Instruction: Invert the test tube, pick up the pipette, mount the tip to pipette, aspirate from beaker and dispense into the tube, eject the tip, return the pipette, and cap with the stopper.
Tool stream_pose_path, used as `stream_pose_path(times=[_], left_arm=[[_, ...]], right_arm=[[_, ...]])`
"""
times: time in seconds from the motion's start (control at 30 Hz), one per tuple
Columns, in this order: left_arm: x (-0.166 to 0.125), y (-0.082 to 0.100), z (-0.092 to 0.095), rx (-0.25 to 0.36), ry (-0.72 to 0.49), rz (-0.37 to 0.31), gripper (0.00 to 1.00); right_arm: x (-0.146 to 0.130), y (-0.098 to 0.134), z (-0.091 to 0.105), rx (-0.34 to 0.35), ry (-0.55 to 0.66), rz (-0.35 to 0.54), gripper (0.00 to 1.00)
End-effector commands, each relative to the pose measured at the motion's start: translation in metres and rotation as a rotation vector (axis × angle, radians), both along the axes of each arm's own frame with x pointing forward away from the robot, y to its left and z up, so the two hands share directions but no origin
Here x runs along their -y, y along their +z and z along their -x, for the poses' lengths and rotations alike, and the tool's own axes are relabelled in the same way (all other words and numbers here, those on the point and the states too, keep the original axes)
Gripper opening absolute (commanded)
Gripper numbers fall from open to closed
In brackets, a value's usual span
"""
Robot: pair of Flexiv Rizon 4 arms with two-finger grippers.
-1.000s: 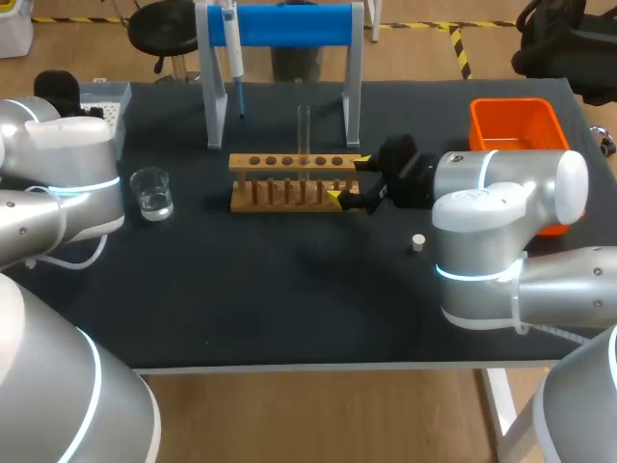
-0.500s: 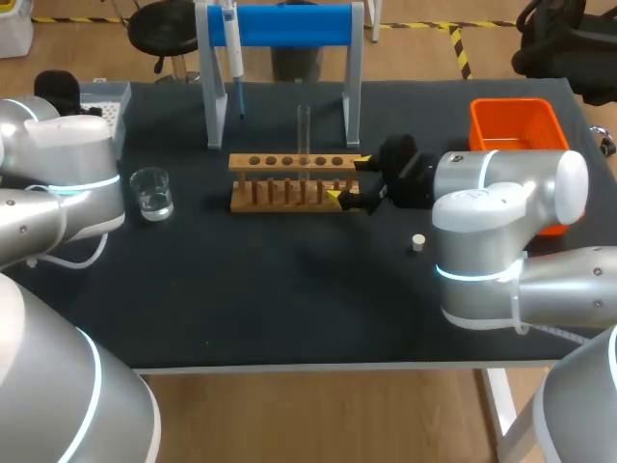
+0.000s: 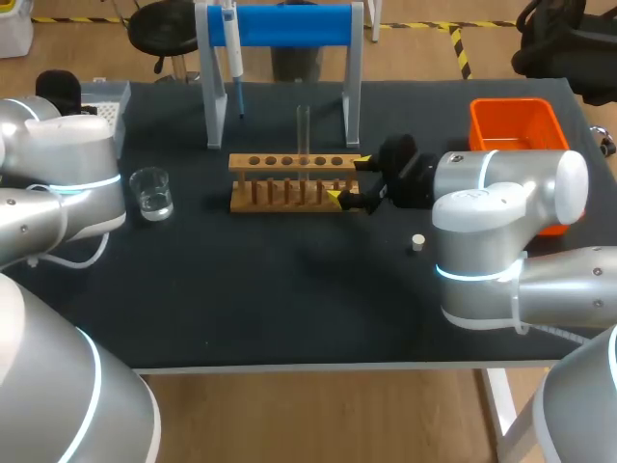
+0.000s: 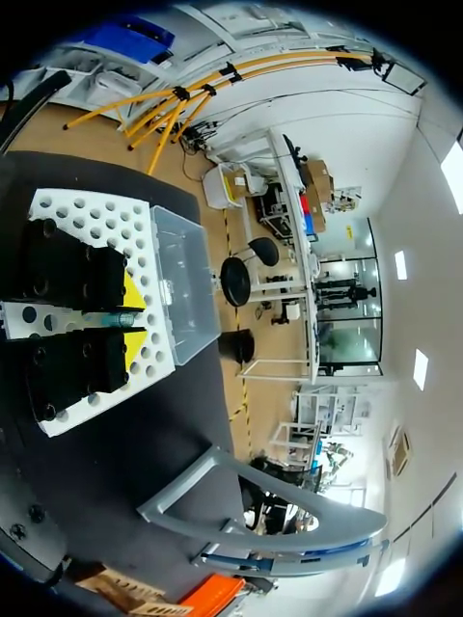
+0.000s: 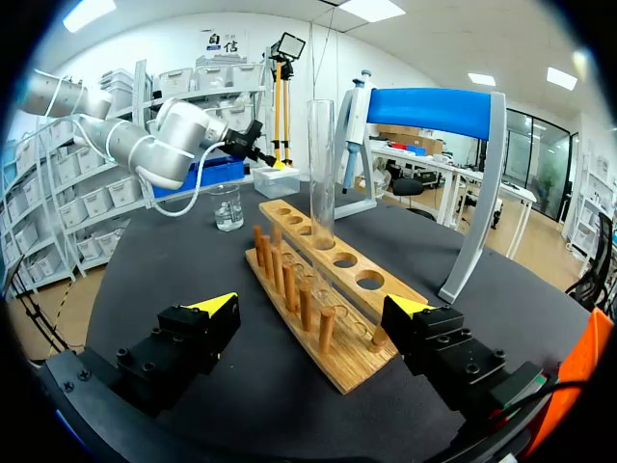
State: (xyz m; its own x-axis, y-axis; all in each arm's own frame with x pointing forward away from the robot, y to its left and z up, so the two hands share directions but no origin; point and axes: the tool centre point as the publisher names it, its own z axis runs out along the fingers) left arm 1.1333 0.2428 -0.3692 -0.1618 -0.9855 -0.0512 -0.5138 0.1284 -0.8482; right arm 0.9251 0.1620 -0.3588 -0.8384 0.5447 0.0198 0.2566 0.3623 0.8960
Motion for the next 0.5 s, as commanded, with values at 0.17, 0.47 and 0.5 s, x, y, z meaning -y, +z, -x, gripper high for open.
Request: stream_pose_path(times=[0.17,0.47,0.5], left_arm=[[-0.001,-0.0006,-0.0017,-0.008,-0.002,-0.002,0.0],[-0.0015,0.0041,-0.0014,-0.005,-0.003,-0.01,0.0],[-0.0018,0.0048,-0.0015,-0.004,-0.003,-0.011,0.0]], right_arm=[[0.0002,-0.0005,0.0003,0.001,0.0,-0.001,1.0],[0.0002,-0.0005,0.0003,0.001,0.0,-0.001,1.0],[0.0002,-0.0005,0.0003,0.001,0.0,-0.001,1.0]])
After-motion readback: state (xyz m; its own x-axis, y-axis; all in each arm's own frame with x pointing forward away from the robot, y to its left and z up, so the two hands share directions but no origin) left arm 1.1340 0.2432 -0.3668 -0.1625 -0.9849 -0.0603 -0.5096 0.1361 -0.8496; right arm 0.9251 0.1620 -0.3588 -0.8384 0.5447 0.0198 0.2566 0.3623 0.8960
